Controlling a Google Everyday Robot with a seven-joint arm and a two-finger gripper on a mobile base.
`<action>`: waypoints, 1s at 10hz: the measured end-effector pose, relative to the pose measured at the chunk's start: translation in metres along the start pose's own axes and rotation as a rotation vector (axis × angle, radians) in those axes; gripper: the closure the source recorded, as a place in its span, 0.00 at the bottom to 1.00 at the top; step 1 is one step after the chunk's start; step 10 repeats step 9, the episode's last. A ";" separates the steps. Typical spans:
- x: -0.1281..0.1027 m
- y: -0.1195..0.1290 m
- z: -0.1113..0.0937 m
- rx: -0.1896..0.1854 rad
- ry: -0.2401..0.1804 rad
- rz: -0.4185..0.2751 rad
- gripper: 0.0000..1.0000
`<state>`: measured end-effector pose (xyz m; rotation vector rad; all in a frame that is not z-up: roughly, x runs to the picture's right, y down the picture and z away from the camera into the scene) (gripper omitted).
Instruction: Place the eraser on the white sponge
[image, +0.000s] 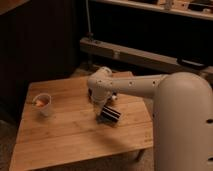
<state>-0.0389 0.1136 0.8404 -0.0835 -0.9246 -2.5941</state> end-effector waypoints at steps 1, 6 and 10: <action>0.001 -0.001 0.000 0.002 -0.001 -0.003 0.22; 0.005 0.000 -0.005 -0.007 -0.012 0.014 0.20; 0.006 0.004 -0.006 -0.026 -0.021 0.047 0.20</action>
